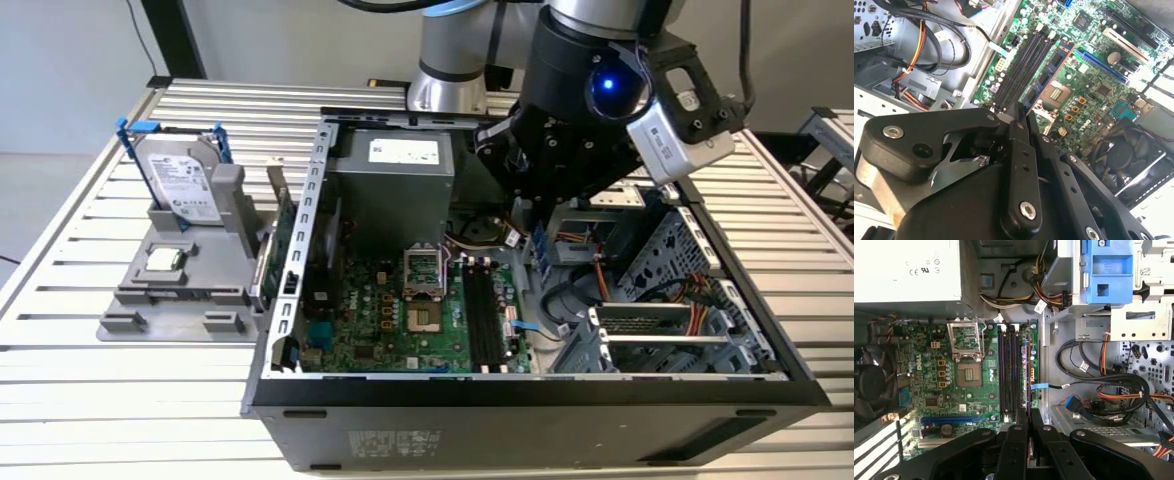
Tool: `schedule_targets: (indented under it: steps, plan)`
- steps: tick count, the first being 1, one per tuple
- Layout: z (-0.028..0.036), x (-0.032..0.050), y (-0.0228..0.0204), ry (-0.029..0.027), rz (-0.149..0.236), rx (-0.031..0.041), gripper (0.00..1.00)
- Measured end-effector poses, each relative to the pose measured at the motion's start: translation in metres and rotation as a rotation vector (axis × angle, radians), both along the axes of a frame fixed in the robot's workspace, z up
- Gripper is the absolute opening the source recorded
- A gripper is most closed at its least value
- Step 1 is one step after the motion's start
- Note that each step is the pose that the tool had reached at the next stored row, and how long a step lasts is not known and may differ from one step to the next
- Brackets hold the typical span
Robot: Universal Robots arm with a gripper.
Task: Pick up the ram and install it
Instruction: 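Insert the ram into the slot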
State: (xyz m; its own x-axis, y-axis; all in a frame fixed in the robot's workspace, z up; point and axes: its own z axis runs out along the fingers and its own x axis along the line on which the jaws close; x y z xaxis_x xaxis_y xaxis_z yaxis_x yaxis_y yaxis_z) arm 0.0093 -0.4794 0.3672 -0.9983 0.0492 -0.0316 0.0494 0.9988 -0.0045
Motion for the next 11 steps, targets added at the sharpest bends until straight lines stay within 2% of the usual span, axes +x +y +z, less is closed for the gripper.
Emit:
schedule_targets:
  steps: [6, 11]
  plan:
    - [-0.0004, 0.0000, 0.0001, 0.0000, -0.002, 0.0001, 0.00]
    - [-0.0076, 0.0000, 0.0001, 0.0000, -0.004, 0.0000, 0.00]
